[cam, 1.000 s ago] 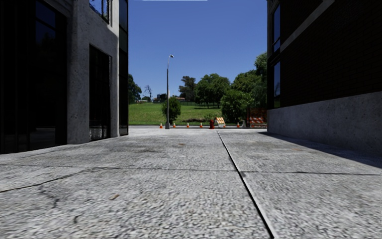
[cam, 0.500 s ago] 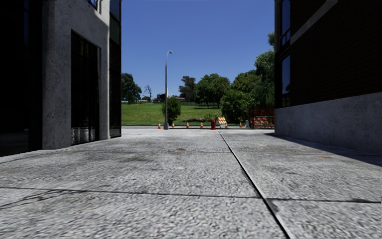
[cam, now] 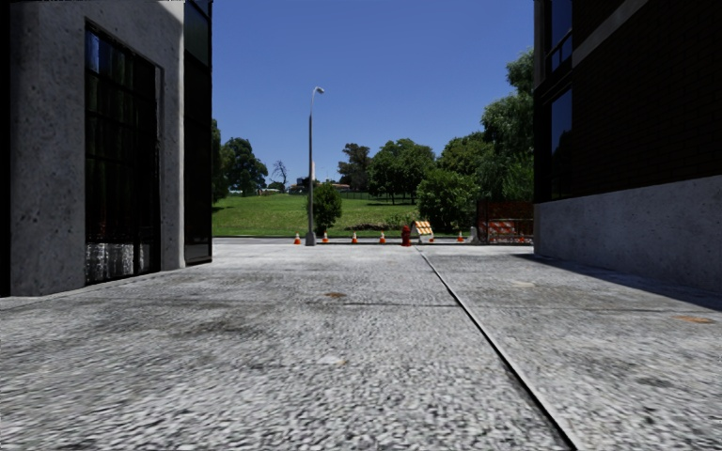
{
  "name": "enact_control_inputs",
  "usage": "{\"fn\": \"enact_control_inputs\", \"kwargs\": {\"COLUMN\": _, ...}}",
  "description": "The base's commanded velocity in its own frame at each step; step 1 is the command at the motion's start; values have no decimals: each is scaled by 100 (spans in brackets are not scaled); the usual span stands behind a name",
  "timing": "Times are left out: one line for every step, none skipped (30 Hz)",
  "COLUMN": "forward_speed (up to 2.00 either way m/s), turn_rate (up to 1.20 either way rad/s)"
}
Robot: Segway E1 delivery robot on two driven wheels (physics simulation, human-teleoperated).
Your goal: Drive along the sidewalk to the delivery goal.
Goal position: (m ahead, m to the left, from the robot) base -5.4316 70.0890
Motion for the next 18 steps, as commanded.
{"fn": "enact_control_inputs", "kwargs": {"forward_speed": 200, "turn_rate": 0}}
{"fn": "enact_control_inputs", "kwargs": {"forward_speed": 200, "turn_rate": 0}}
{"fn": "enact_control_inputs", "kwargs": {"forward_speed": 200, "turn_rate": 0}}
{"fn": "enact_control_inputs", "kwargs": {"forward_speed": 200, "turn_rate": 0}}
{"fn": "enact_control_inputs", "kwargs": {"forward_speed": 200, "turn_rate": 0}}
{"fn": "enact_control_inputs", "kwargs": {"forward_speed": 200, "turn_rate": 0}}
{"fn": "enact_control_inputs", "kwargs": {"forward_speed": 200, "turn_rate": 0}}
{"fn": "enact_control_inputs", "kwargs": {"forward_speed": 200, "turn_rate": 0}}
{"fn": "enact_control_inputs", "kwargs": {"forward_speed": 200, "turn_rate": 0}}
{"fn": "enact_control_inputs", "kwargs": {"forward_speed": 200, "turn_rate": 0}}
{"fn": "enact_control_inputs", "kwargs": {"forward_speed": 200, "turn_rate": 0}}
{"fn": "enact_control_inputs", "kwargs": {"forward_speed": 200, "turn_rate": 0}}
{"fn": "enact_control_inputs", "kwargs": {"forward_speed": 200, "turn_rate": 0}}
{"fn": "enact_control_inputs", "kwargs": {"forward_speed": 200, "turn_rate": 0}}
{"fn": "enact_control_inputs", "kwargs": {"forward_speed": 200, "turn_rate": 0}}
{"fn": "enact_control_inputs", "kwargs": {"forward_speed": 200, "turn_rate": 0}}
{"fn": "enact_control_inputs", "kwargs": {"forward_speed": 200, "turn_rate": 0}}
{"fn": "enact_control_inputs", "kwargs": {"forward_speed": 200, "turn_rate": 0}}
